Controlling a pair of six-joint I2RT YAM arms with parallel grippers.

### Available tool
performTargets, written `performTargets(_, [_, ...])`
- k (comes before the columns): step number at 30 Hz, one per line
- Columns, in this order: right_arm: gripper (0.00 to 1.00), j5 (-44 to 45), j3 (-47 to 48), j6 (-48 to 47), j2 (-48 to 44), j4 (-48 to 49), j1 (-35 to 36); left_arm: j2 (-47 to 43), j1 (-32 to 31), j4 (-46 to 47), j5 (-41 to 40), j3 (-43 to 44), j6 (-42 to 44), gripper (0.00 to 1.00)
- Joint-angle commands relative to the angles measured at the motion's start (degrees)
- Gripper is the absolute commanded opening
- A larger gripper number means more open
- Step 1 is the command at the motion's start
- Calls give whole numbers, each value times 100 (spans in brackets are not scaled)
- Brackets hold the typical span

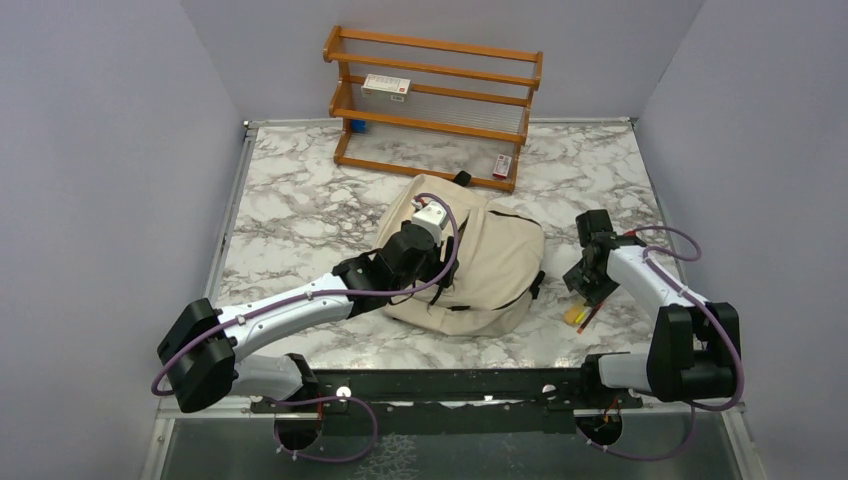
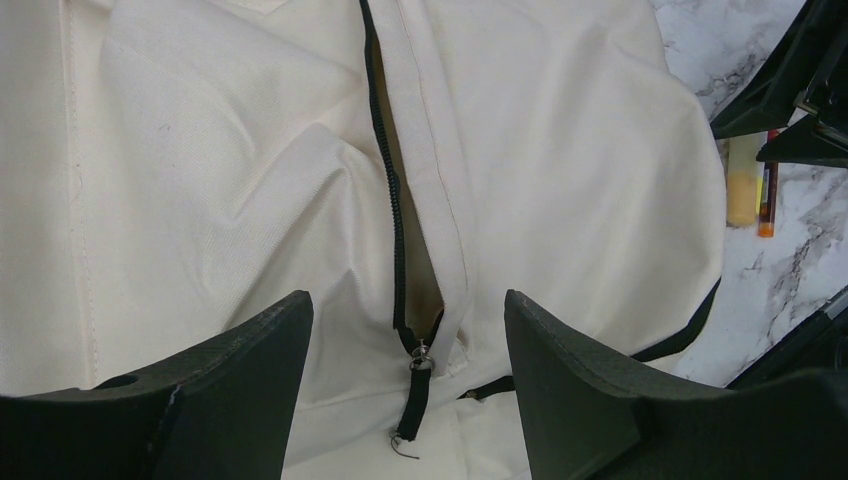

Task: Pack the student bag
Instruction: Pick up the stationery from the center of the board.

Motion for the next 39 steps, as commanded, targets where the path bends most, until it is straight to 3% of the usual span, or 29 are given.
performTargets(1, [51,-128,-158,78,142,139,-27,-84,-22,74,25,36,-4,71])
performTargets(10, [45,-422,-289,-9,321,430,-30,-191,-21,36,-1,-52,-92,71])
performTargets(16, [21,-321,-263,-86,225,571,-30,-317,-22,-103,-77,-13,-91,72])
performTargets(23, [6,28,53,-557,-577,730,-26,-446,-22,-192,-6,58,-175,72])
performTargets(26, [3,-698,426,-1124,-1240,1063,-23,-543,-22,-81,158,101,-187,73])
performTargets(30, [1,-2565,340,-1757,-2316,2323,-21,-730,-22,300,358,135,-347,75])
performTargets(36, [1,-4401,189,-1044,-2385,3283,35,-701,-22,768,887,457,-539,77])
performTargets(39, [1,-4618,61,-713,-2472,3607,202,-641,-22,1023,1044,543,-628,79])
